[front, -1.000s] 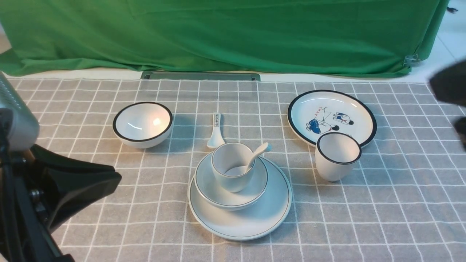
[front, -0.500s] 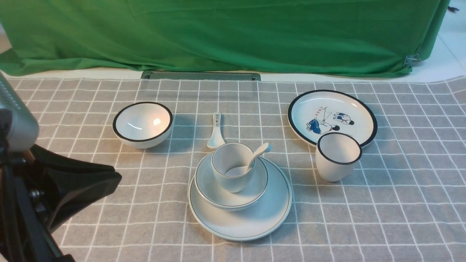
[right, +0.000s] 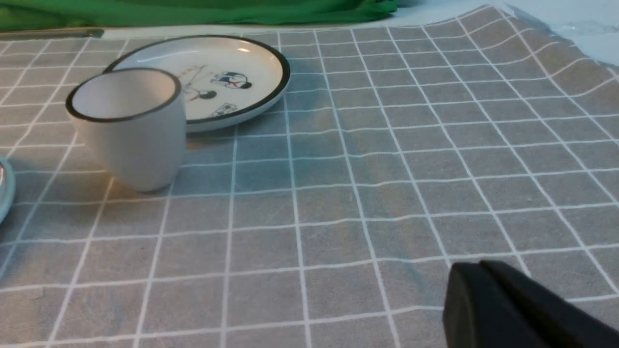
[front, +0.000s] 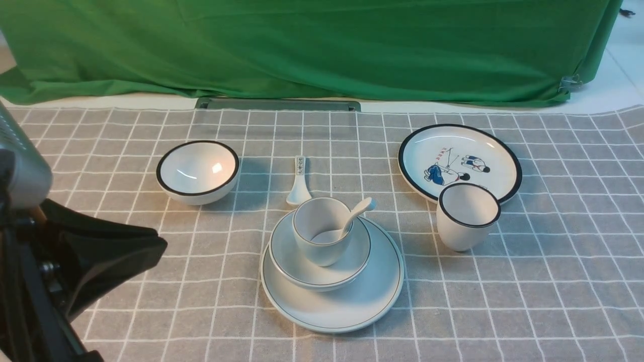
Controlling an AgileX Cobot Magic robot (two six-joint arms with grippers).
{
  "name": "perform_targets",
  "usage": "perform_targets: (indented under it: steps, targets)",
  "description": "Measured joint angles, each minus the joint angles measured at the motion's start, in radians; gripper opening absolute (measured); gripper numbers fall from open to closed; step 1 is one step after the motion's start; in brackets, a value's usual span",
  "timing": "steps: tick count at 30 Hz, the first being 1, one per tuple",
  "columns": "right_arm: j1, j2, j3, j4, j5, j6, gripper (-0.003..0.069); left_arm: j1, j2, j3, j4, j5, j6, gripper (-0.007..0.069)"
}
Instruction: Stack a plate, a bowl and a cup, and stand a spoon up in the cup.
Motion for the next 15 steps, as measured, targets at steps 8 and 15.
perform_targets:
  steps: [8,15]
  targets:
    - [0.000,0.000,0.000,0.138,0.002,-0.224,0.0017,0.000,0.000,0.000,0.000,0.000,0.000,0.0011]
    - [0.000,0.000,0.000,0.178,0.009,-0.274,0.0017,0.000,0.000,0.000,0.000,0.000,0.000,0.0011]
